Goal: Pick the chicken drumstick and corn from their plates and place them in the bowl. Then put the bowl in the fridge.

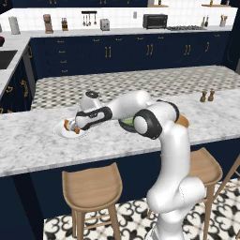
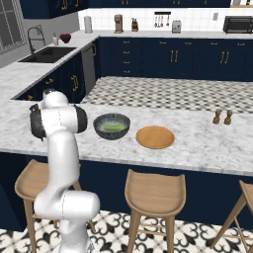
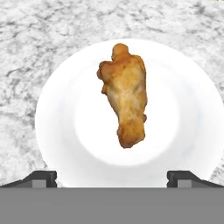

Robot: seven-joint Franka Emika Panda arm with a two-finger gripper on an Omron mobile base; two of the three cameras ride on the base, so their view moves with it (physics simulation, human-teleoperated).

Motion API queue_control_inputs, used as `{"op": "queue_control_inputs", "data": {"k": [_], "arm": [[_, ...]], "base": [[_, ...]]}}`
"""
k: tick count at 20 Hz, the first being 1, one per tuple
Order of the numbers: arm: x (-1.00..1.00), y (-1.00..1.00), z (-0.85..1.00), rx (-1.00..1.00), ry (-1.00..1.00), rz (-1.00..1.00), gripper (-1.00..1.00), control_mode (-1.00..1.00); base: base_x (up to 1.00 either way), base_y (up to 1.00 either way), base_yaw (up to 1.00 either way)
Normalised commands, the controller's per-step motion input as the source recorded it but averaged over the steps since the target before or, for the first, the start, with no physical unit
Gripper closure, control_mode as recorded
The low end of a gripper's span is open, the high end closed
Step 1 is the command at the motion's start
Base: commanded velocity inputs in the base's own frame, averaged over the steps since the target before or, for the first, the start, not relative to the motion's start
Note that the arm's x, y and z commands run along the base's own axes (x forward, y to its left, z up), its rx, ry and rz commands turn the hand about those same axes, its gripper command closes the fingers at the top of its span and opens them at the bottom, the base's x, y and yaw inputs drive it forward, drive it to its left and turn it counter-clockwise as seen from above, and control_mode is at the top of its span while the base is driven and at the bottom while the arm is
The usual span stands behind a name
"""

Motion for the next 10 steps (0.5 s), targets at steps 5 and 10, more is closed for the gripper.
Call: {"op": "queue_control_inputs", "data": {"k": [5, 10], "arm": [[0.25, -0.01, -0.08, 0.02, 0.04, -0.04, -1.00, -1.00], [0.40, 0.00, -0.01, 0.00, 0.05, 0.00, -1.00, -1.00]], "base": [[0.00, 0.00, 0.00], [0.00, 0.00, 0.00]]}}
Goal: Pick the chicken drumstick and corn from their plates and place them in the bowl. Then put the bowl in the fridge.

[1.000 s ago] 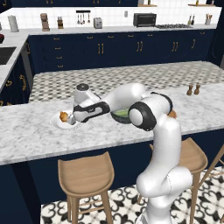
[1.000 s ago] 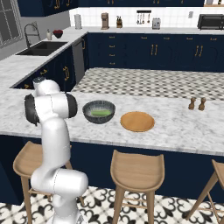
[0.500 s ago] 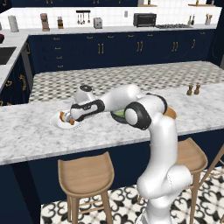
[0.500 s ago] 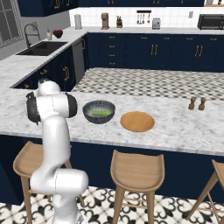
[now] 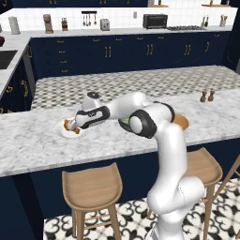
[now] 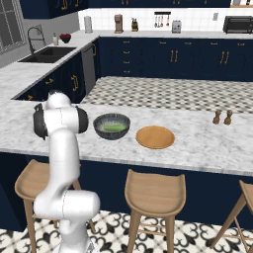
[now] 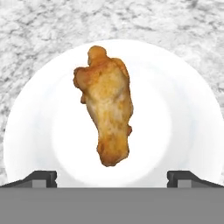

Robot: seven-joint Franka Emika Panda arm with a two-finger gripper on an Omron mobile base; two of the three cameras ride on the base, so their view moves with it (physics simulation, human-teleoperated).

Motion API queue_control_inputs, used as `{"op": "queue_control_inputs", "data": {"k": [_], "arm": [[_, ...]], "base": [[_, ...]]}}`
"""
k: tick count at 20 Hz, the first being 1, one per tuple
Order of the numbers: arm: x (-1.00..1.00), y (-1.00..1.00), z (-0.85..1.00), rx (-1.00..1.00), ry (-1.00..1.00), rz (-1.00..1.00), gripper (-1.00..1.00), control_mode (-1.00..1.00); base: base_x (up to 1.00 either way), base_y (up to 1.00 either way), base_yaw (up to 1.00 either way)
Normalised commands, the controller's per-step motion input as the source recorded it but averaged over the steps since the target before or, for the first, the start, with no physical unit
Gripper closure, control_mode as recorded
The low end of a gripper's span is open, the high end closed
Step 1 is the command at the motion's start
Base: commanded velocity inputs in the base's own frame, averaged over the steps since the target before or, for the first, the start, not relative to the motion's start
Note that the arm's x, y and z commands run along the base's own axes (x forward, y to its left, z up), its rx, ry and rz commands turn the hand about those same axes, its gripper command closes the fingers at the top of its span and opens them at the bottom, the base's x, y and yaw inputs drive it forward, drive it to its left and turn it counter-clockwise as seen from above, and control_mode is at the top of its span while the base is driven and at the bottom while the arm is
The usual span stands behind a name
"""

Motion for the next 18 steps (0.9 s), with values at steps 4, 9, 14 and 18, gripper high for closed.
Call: {"op": "queue_control_inputs", "data": {"k": [4, 9, 14, 18], "arm": [[0.54, 0.14, -0.05, 0.00, 0.08, 0.00, -1.00, -1.00], [0.20, 0.34, -0.22, -0.01, 0.07, 0.00, -1.00, -1.00], [0.22, 0.28, -0.27, -0.06, 0.07, 0.00, -1.00, -1.00], [0.28, 0.05, -0.31, -0.12, 0.01, 0.00, -1.00, -1.00]], "base": [[0.00, 0.00, 0.00], [0.00, 0.00, 0.00], [0.00, 0.00, 0.00], [0.00, 0.00, 0.00]]}}
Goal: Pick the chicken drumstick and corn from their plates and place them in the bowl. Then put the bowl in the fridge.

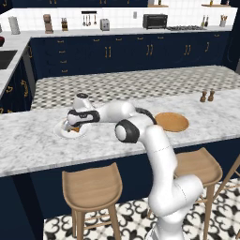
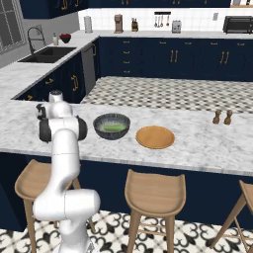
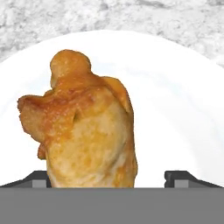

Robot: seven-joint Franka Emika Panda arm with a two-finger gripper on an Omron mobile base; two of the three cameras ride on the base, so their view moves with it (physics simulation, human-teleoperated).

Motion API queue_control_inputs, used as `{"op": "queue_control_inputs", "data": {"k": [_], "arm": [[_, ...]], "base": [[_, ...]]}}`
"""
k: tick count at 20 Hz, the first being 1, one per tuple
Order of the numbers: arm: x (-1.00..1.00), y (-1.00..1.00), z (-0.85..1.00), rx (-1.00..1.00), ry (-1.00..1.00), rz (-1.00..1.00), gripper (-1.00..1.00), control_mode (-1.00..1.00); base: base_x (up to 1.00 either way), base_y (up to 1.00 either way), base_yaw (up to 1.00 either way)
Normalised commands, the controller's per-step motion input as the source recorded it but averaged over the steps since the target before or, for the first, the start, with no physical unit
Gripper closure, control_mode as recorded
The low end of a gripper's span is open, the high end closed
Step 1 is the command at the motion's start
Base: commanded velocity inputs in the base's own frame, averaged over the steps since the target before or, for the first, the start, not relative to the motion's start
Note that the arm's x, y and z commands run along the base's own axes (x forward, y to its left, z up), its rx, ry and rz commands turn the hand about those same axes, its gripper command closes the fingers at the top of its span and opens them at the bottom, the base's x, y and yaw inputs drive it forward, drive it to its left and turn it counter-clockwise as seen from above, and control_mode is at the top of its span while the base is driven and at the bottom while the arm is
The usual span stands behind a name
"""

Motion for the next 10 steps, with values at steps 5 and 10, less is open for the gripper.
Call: {"op": "queue_control_inputs", "data": {"k": [5, 10], "arm": [[0.02, 0.02, -0.17, -0.11, 0.00, 0.00, 1.00, -1.00], [-0.36, -0.25, -0.20, -0.03, 0.00, 0.02, 1.00, -1.00]], "base": [[0.00, 0.00, 0.00], [0.00, 0.00, 0.00]]}}
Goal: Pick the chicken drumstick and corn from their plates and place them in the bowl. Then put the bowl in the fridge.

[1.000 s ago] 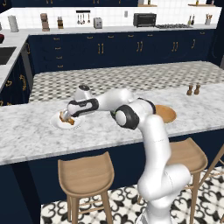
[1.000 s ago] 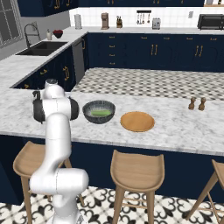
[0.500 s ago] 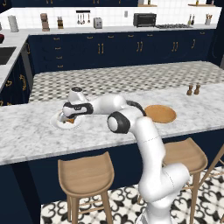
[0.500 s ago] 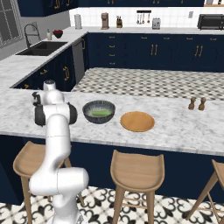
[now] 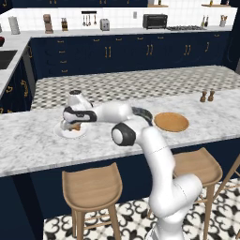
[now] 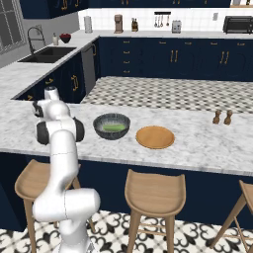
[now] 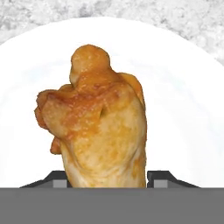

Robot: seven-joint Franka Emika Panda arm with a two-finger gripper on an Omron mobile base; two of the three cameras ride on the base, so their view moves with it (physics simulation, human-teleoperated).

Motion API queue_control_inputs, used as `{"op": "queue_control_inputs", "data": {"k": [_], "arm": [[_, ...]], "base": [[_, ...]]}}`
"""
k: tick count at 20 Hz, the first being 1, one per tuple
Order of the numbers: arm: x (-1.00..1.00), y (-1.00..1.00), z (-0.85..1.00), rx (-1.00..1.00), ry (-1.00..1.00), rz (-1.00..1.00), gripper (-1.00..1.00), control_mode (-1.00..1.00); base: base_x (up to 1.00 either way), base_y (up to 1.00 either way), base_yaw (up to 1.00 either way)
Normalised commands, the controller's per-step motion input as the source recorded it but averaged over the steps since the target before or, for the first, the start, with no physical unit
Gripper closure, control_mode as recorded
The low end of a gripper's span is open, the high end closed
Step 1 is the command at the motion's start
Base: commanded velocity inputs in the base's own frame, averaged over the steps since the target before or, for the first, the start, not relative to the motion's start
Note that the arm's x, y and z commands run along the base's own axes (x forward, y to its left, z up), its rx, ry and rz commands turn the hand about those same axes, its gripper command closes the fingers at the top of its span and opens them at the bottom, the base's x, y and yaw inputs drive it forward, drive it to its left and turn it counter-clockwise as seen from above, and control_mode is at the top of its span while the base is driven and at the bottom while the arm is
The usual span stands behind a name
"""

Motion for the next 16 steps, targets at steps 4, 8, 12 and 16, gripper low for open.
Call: {"op": "queue_control_inputs", "data": {"k": [4, 8, 12, 16], "arm": [[-0.46, -0.45, -0.05, 0.01, 0.00, 0.01, 1.00, -1.00], [-0.73, -0.57, 0.16, 0.01, -0.05, 0.02, 1.00, -1.00], [-0.90, -0.72, 0.49, 0.00, -0.11, 0.00, 1.00, -1.00], [-0.17, -0.77, 0.96, 0.04, 0.00, 0.00, 1.00, -1.00]], "base": [[0.00, 0.00, 0.00], [0.00, 0.00, 0.00], [0.00, 0.00, 0.00], [0.00, 0.00, 0.00]]}}
